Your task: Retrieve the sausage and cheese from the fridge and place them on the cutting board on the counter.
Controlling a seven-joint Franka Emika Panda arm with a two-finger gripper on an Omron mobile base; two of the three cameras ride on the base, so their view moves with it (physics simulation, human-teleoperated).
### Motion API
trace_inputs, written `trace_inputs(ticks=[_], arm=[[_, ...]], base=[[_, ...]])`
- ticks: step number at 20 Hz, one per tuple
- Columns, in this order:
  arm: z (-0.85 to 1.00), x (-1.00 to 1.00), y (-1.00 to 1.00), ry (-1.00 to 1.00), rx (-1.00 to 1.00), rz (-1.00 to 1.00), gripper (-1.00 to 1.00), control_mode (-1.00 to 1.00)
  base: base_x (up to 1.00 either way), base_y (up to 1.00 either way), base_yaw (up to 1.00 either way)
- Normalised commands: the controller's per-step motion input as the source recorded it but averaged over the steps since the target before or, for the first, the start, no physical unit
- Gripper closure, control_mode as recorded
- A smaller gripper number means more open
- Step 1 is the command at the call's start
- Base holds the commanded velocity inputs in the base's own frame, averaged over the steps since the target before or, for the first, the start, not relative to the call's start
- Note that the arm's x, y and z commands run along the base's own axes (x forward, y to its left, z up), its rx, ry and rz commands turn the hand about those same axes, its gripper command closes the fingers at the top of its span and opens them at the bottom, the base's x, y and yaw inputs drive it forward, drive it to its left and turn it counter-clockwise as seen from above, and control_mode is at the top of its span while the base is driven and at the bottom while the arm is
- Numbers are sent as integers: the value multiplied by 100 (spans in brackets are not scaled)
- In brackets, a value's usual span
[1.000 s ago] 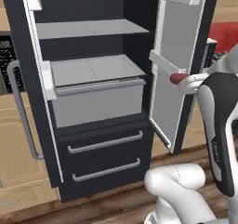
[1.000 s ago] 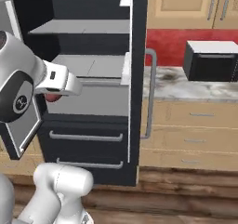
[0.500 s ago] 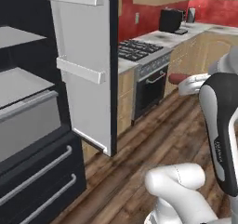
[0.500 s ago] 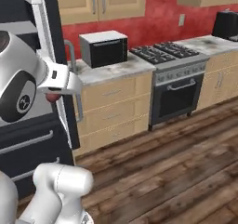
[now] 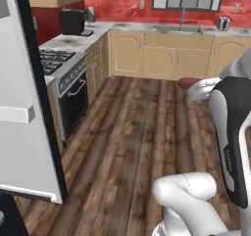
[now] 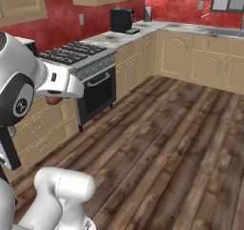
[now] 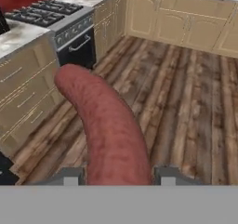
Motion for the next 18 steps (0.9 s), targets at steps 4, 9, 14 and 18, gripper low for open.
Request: trace_inputs(ticks=[4, 9, 14, 18], arm=[[0, 0, 0, 0, 0, 0, 100, 100], [0, 0, 0, 0, 0, 0, 100, 100], [0, 0, 0, 0, 0, 0, 100, 100], [0, 0, 0, 0, 0, 0, 100, 100]], base=[[98, -17, -42], [100, -37, -11], [100, -62, -7], [100, -63, -24]])
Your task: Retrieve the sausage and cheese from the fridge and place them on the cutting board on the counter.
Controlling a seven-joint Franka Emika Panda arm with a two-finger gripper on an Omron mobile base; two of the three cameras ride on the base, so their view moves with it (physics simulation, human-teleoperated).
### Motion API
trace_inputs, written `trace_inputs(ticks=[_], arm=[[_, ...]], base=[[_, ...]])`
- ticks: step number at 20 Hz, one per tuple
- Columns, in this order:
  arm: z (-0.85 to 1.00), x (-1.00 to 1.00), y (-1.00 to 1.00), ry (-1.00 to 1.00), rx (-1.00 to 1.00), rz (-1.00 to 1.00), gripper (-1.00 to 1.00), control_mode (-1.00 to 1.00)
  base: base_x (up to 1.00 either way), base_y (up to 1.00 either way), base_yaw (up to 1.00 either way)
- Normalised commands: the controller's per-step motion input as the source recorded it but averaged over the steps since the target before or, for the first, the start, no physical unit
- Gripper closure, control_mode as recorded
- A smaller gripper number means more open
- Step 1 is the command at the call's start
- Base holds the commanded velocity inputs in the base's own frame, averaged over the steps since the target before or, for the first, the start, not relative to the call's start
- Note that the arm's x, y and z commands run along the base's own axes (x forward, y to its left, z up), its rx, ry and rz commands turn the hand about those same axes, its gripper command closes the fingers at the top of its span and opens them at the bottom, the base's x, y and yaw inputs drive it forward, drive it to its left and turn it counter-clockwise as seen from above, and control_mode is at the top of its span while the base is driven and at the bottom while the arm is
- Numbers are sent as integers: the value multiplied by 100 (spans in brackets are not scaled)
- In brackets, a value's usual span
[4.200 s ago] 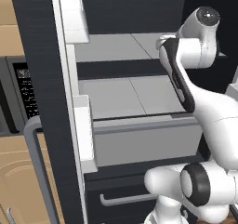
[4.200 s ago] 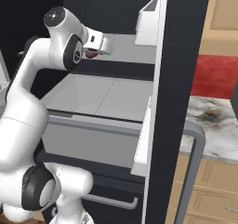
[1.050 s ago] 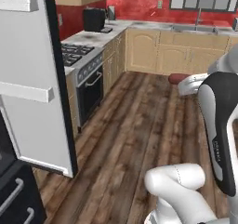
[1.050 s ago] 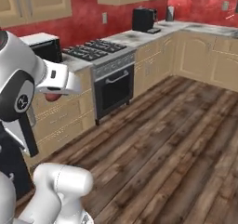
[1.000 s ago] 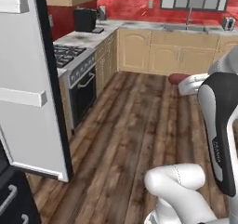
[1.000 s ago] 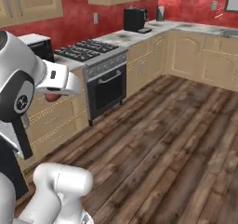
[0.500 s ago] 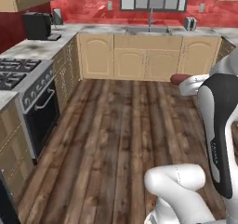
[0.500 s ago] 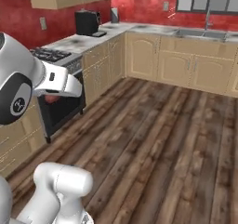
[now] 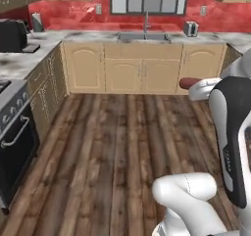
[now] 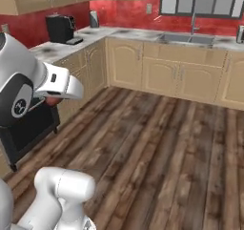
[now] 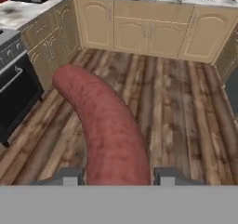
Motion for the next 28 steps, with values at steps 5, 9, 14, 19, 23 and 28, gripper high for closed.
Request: trace_inputs(ticks=[5, 9, 14, 19, 23, 28], arm=[[0, 0, 0, 0, 0, 0, 100, 100], [0, 0, 0, 0, 0, 0, 100, 100], [0, 0, 0, 0, 0, 0, 100, 100], [0, 0, 0, 0, 0, 0, 100, 100], [0, 0, 0, 0, 0, 0, 100, 100], [0, 0, 0, 0, 0, 0, 100, 100]], base=[[77, -52, -56], [84, -51, -54], [73, -52, -56], [72, -45, -58], [92, -21, -53], [90, 45, -38]])
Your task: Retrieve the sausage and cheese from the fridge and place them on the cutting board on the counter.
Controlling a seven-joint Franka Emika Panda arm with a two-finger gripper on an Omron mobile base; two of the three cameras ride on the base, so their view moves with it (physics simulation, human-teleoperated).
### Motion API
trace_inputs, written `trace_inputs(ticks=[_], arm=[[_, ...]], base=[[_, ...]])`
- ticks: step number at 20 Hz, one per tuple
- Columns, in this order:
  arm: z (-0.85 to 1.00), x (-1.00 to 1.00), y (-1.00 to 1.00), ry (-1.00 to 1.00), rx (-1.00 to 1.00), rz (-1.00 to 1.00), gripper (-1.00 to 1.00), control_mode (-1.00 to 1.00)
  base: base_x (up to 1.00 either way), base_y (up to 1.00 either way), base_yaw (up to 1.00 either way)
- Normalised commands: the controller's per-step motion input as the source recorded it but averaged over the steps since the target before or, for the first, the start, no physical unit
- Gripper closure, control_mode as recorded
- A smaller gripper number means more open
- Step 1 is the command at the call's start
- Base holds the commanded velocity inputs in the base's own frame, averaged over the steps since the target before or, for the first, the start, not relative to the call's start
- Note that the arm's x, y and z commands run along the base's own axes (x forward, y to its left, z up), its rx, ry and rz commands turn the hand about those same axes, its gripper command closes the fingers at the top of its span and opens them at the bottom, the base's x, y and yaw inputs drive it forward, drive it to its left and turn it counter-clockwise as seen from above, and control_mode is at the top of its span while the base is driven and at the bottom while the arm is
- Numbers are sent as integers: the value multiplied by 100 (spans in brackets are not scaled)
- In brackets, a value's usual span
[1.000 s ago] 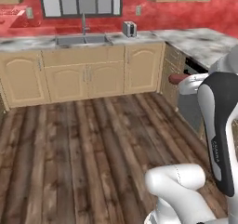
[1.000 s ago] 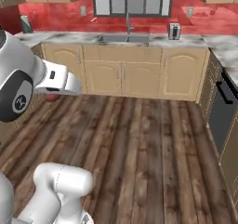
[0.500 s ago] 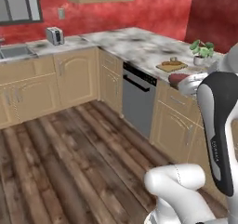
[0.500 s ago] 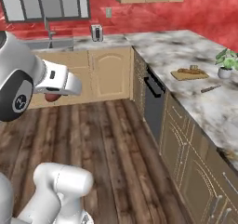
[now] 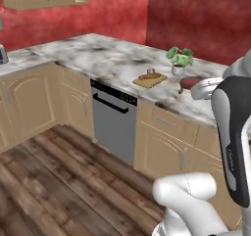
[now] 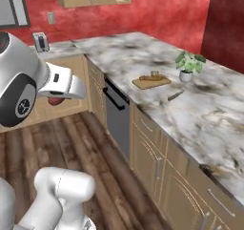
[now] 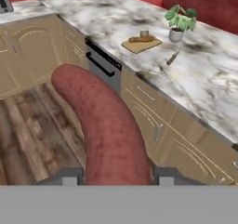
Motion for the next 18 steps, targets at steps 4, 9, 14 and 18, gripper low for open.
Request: trace_inputs(ticks=[4, 9, 14, 18], arm=[[0, 0, 0, 0, 0, 0, 100, 100], [0, 0, 0, 0, 0, 0, 100, 100], [0, 0, 0, 0, 0, 0, 100, 100], [0, 0, 0, 0, 0, 0, 100, 100]], base=[[93, 56, -22], [99, 5, -19], [99, -1, -31], [88, -1, -37]])
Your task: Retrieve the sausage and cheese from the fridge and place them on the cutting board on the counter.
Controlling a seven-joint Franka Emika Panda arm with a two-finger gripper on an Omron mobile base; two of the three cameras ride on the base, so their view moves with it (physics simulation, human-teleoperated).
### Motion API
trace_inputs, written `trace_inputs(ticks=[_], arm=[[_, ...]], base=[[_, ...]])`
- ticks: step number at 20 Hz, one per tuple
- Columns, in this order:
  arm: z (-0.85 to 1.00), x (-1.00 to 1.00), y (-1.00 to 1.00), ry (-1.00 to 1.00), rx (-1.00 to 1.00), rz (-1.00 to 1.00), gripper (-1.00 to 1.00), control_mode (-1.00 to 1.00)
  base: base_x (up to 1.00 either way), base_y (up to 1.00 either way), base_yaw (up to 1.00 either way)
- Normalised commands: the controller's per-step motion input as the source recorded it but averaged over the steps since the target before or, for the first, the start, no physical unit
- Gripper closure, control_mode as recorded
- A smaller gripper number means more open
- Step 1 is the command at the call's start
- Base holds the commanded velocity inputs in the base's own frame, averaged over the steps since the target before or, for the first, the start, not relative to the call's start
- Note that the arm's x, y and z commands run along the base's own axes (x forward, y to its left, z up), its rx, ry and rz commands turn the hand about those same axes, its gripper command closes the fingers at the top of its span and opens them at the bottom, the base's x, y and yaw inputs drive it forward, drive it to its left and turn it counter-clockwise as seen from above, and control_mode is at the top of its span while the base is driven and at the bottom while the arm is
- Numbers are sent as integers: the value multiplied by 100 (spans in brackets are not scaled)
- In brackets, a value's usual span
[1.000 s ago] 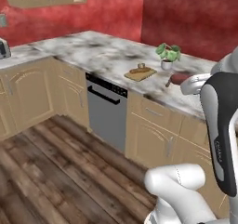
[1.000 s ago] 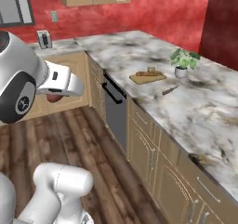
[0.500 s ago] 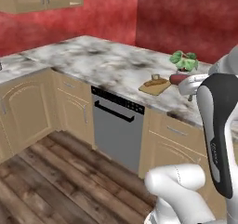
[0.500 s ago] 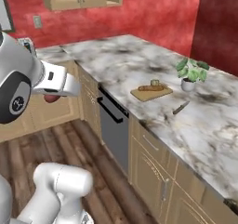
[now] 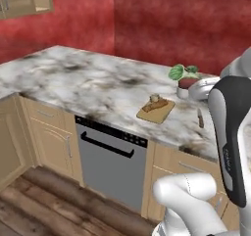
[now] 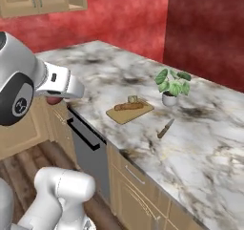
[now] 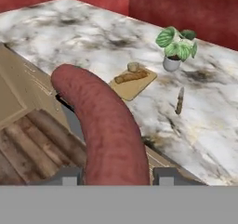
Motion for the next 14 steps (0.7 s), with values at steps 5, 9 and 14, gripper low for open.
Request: trace_inputs(ticks=[5, 9, 14], arm=[[0, 0, 0, 0, 0, 0, 100, 100], [0, 0, 0, 0, 0, 0, 100, 100], [0, 0, 0, 0, 0, 0, 100, 100]], base=[[76, 3, -38], [82, 26, -32], [84, 44, -32]])
